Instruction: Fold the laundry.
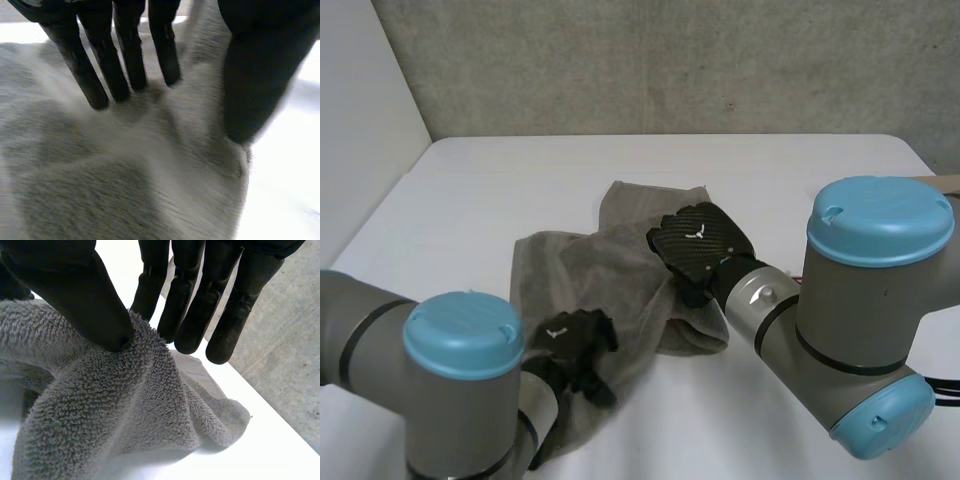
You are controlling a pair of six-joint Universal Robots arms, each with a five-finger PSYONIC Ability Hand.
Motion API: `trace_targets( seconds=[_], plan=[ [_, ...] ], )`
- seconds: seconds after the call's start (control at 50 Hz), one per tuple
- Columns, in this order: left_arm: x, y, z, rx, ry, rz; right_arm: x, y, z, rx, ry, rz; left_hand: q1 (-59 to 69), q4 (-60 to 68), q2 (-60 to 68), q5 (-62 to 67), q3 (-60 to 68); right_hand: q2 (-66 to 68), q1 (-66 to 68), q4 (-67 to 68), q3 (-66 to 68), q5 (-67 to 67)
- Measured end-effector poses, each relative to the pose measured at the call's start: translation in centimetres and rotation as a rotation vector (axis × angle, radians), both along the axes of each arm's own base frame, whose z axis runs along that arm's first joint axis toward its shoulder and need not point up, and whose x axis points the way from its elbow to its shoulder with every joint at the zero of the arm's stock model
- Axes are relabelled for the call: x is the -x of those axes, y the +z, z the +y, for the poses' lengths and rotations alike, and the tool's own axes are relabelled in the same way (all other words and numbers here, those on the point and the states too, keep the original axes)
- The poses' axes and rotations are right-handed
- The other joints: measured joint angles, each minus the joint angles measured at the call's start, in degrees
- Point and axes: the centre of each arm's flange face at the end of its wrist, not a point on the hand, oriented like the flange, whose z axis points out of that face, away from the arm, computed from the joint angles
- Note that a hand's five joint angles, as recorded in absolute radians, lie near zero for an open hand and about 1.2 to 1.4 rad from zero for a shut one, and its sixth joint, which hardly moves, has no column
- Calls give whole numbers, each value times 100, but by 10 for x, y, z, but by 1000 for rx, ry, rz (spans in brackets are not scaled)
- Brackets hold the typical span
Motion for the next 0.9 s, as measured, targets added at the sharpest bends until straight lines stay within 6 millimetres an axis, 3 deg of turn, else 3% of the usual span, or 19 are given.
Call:
trace_targets(
  seconds=[0.06, 0.14, 0.2, 0.22, 0.24, 0.3, 0.42, 0.54, 0.62, 0.72, 0.9],
  plan=[
    [-1, 1, -10, 43, 59, -11, 1, -1, 0, -15, -4, -8, 2258, 2272, 2347, 2256, 2261, 0, 0, 0, 0, 0],
    [-1, 6, -19, 85, 96, 1, 1, -1, 0, -35, -7, -26, 2561, 3080, 3069, 2854, 3056, 0, -3, 0, 0, 0],
    [-4, 18, -27, 132, 119, 19, 1, -1, -2, -53, -9, -49, 2561, 3101, 3094, 2854, 3083, -1727, -1503, -1757, -1746, -1606],
    [-4, 18, -27, 132, 119, 19, 1, -1, -2, -53, -9, -49, 2561, 3101, 3094, 2854, 3083, -1727, -1503, -1757, -1746, -1606],
    [-7, 27, -32, 163, 129, 26, 1, 0, -2, -61, -11, -59, 2561, 3101, 3094, 2854, 3083, -3346, -2959, -3233, -3222, -3074],
    [-16, 46, -41, 232, 149, 29, 2, 0, -5, -75, -20, -70, 2561, 3101, 3095, 2854, 3084, -5417, -4426, -5458, -5503, -5264],
    [-32, 72, -51, 327, 181, 21, 22, -1, -24, -101, -103, -86, 2561, 3102, 3096, 2854, 3084, -5459, -4427, -5471, -5554, -5280],
    [-49, 99, -58, 427, 232, 35, 78, -1, -53, -200, -306, -165, 2561, 3124, 3112, 2854, 3103, -5459, -4427, -5471, -5554, -5280],
    [-52, 110, -60, 460, 237, 56, 100, -14, -56, -318, -376, -216, 2561, 3125, 3115, 2854, 3105, -5404, -4394, -5430, -5487, -5245],
    [-49, 122, -61, 490, 215, 86, 111, -33, -45, -481, -376, -267, 2561, 3124, 3115, 2854, 3105, -4708, -3863, -4796, -4756, -4659],
    [-44, 133, -64, 520, 193, 114, 101, -52, -33, -618, -308, -320, 2561, 3125, 3115, 2854, 3105, -4395, -3544, -4381, -4367, -4307]
  ],
)
